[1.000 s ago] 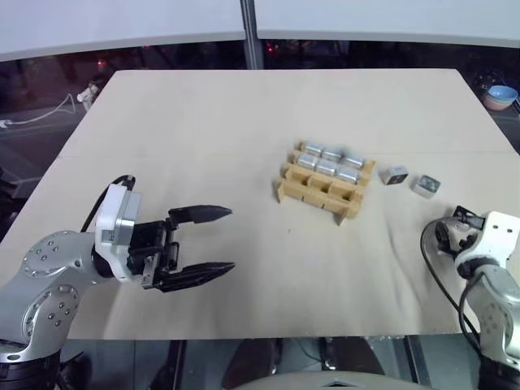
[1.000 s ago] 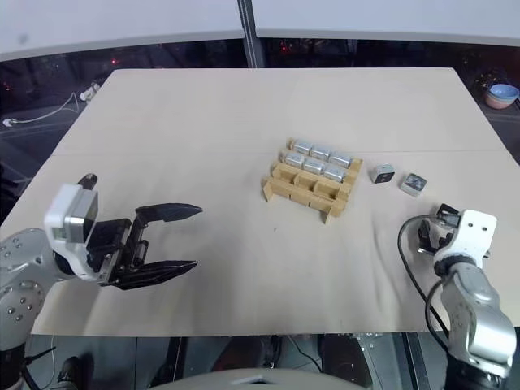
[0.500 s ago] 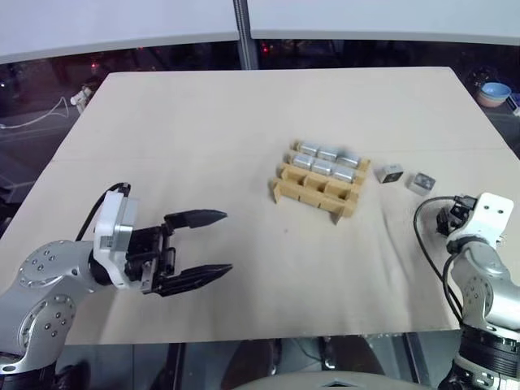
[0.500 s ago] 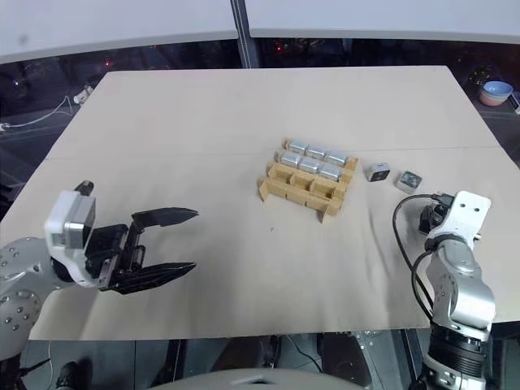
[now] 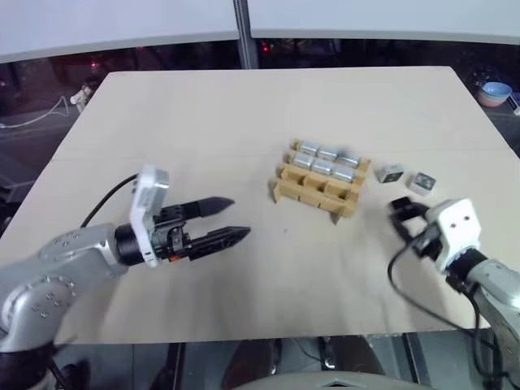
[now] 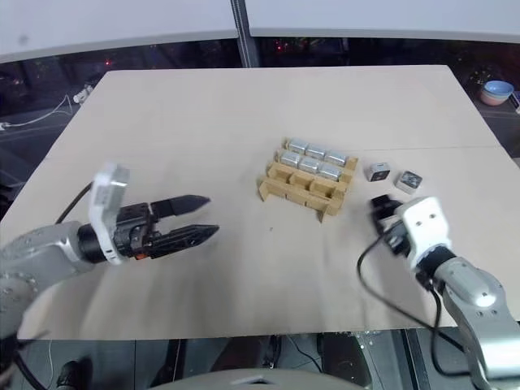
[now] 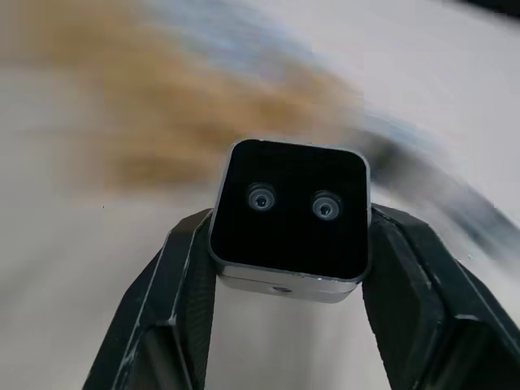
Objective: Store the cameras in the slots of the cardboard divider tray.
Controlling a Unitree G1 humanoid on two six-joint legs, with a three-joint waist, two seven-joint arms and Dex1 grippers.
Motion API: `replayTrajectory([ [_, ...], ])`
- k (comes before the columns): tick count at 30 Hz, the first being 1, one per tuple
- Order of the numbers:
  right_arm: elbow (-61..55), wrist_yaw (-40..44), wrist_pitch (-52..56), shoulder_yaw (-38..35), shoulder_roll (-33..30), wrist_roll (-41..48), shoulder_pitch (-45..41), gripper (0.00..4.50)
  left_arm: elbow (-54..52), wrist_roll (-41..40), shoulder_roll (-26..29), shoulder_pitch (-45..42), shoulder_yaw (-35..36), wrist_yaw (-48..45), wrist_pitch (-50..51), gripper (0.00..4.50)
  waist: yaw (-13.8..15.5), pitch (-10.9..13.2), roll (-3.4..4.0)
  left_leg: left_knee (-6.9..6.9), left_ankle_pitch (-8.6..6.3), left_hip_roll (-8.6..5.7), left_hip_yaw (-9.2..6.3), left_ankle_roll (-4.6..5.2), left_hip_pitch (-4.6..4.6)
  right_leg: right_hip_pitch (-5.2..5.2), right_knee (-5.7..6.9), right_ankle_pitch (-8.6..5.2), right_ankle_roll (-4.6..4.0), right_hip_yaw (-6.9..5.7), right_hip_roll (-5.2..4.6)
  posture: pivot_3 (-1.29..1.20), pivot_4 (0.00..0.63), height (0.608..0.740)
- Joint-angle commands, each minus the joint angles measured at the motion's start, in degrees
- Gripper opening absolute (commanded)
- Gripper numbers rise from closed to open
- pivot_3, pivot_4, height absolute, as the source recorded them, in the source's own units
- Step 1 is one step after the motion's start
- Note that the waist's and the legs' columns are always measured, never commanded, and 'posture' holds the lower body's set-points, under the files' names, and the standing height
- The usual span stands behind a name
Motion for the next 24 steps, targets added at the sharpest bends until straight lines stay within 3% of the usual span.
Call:
replayTrajectory([
  [1,-0.8,6.2,-4.6,5.9,-1.9,0.2,-10.8,2.01,5.6,-12.9,-3.6,-8.8,-9.3,11.6,5.4,4.5,-0.2,0.0,-0.08,0.03,0.0,-0.03,0.01,0.0,0.13,0.14,-0.01,0.02,0.04,0.05,-0.01,0.0,0.15,0.74],
  [4,1.6,8.3,-5.7,9.3,-1.3,-0.1,-18.3,2.01,10.4,-19.7,-7.3,-15.2,-14.8,20.0,6.4,4.5,0.3,0.2,-0.38,0.1,0.16,-0.06,-0.01,-0.27,0.09,0.09,0.03,0.05,0.04,0.02,-0.02,0.0,0.15,0.74],
  [8,3.4,13.2,-10.4,12.8,-2.9,-2.1,-22.7,2.01,16.1,-22.6,-12.4,-22.8,-18.2,25.3,6.9,4.5,1.0,0.2,-0.49,0.11,0.19,-0.12,-0.25,-0.34,-0.43,-0.32,-0.04,0.04,0.01,-0.16,-0.04,0.0,0.15,0.74],
  [11,4.1,14.3,-12.2,13.4,-3.5,-3.4,-23.3,2.01,17.3,-24.4,-12.7,-24.3,-18.0,26.9,7.7,4.5,0.4,0.1,-0.49,0.46,0.21,-0.23,-0.29,-0.33,-1.39,-1.19,0.02,0.05,0.0,-0.17,-0.1,0.0,0.15,0.74],
  [24,5.2,15.1,-15.2,15.4,-2.8,-7.5,-25.4,2.01,18.3,-27.0,-13.0,-25.8,-19.1,29.5,10.1,4.5,0.7,0.1,-0.49,0.88,0.21,-0.47,-0.45,-0.34,-1.17,-1.12,0.71,0.05,0.02,-0.03,-0.2,0.0,0.15,0.74],
])
